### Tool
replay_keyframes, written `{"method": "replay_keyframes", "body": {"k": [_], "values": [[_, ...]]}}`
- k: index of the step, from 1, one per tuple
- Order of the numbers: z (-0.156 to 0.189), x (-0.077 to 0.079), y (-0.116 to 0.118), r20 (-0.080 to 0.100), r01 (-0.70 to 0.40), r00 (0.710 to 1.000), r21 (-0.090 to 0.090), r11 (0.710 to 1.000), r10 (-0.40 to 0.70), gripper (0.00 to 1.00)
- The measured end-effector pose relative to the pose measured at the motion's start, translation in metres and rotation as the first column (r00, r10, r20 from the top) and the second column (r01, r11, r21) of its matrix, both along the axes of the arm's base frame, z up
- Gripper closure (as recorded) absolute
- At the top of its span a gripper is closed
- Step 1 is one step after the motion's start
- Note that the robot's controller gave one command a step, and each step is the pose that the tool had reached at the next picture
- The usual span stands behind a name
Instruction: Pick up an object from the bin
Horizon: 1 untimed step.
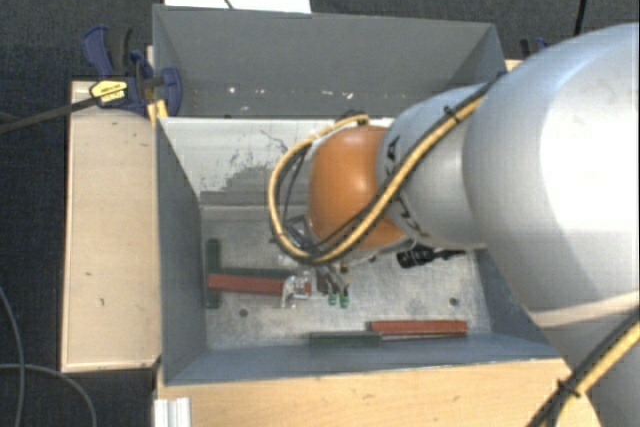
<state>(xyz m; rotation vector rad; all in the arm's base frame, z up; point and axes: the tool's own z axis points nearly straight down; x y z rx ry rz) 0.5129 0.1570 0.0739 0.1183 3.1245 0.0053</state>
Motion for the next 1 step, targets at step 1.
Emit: {"method": "replay_keyframes", "body": {"k": [1], "values": [[0.0000, 0.0000, 0.0000, 0.000, 0.000, 1.000, 0.000, 1.000, 0.000, 1.00]]}}
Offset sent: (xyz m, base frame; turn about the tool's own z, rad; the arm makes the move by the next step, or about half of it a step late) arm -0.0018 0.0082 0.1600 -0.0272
